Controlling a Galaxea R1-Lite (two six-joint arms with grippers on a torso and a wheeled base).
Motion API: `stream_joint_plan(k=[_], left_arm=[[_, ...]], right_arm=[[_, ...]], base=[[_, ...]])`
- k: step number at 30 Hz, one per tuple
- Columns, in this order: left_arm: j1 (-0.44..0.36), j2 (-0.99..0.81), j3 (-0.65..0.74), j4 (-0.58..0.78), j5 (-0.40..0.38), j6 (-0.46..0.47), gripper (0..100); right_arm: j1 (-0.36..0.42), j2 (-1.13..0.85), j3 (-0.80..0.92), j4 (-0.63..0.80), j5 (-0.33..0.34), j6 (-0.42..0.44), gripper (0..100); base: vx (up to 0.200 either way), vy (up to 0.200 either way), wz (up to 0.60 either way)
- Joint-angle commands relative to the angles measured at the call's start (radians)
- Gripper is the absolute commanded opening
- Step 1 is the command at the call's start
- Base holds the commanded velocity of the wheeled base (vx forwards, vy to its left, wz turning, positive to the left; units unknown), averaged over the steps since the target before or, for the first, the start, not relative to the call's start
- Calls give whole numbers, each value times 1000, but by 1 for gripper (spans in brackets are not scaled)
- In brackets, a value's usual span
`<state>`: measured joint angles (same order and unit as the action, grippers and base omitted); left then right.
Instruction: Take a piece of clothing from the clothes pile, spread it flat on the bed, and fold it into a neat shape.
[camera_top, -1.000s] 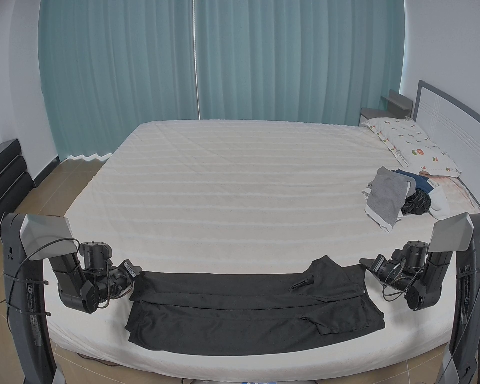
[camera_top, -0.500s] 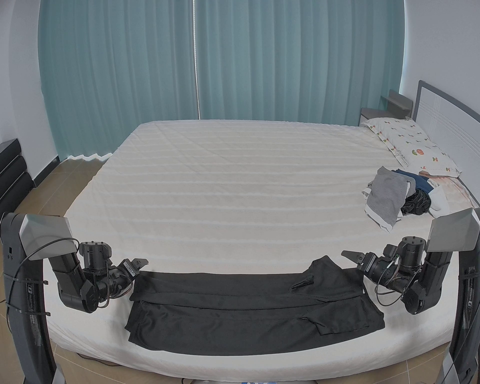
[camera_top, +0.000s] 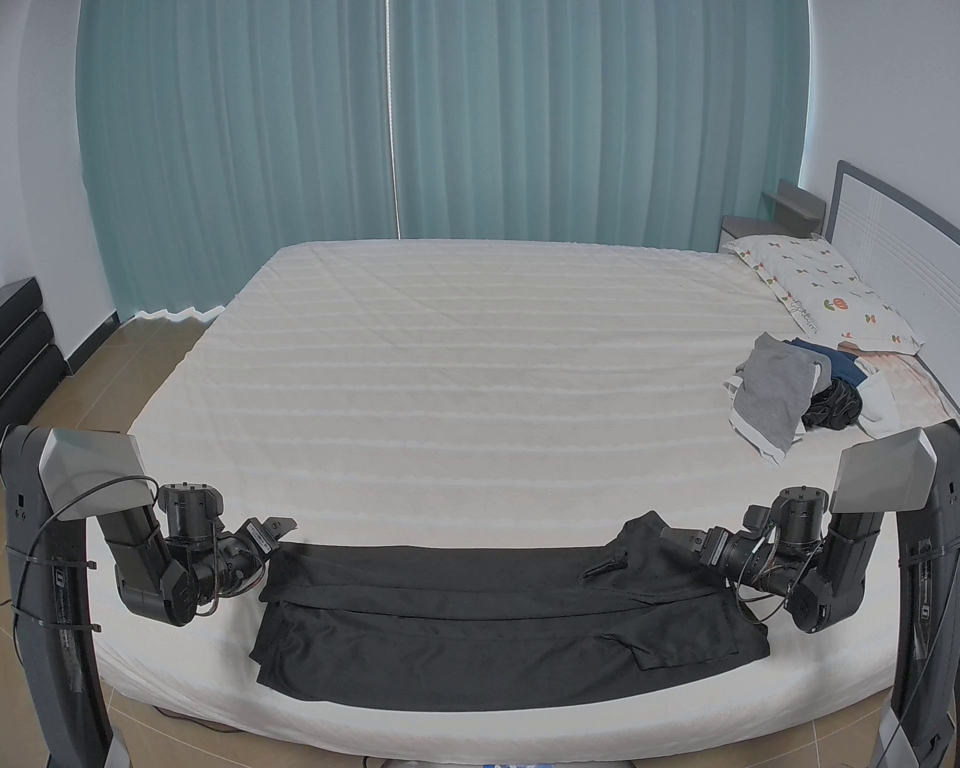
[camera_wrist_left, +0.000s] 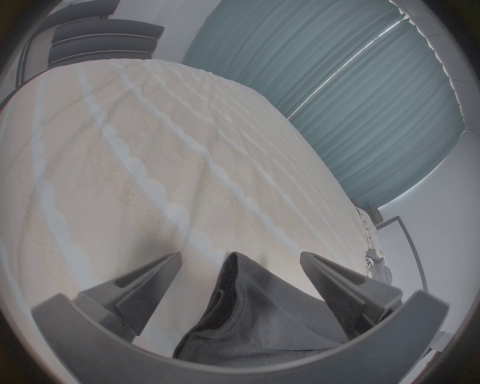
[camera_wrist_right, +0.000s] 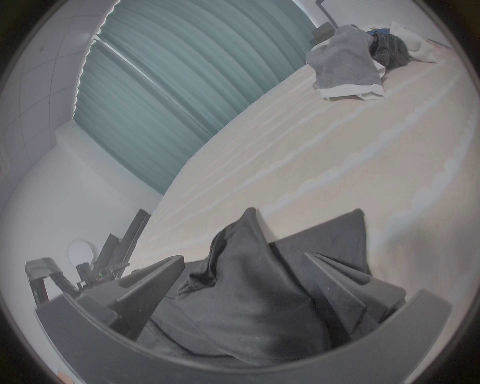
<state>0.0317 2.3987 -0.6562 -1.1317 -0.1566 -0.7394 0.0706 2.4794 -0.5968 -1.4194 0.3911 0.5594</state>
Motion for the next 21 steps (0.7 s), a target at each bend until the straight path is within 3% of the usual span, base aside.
stream_joint_plan(k=[1,5,6,18,21], left_arm=[[1,0,0,0,0,0,100],[1,2,0,0,0,0,100],[1,2,0,0,0,0,100],[2,0,0,0,0,0,100],[2,0,0,0,0,0,100]], right_arm=[[-2,19,14,0,19,-19,100],[-6,19,20,0,25,-24,100],[-6,19,20,0,25,-24,0],[-43,-16,107,-16,28,-113,0],[-57,-42,141,-20,54,-115,0]], base=[[0,0,0],[0,0,0],[0,0,0],[0,0,0],[0,0,0]])
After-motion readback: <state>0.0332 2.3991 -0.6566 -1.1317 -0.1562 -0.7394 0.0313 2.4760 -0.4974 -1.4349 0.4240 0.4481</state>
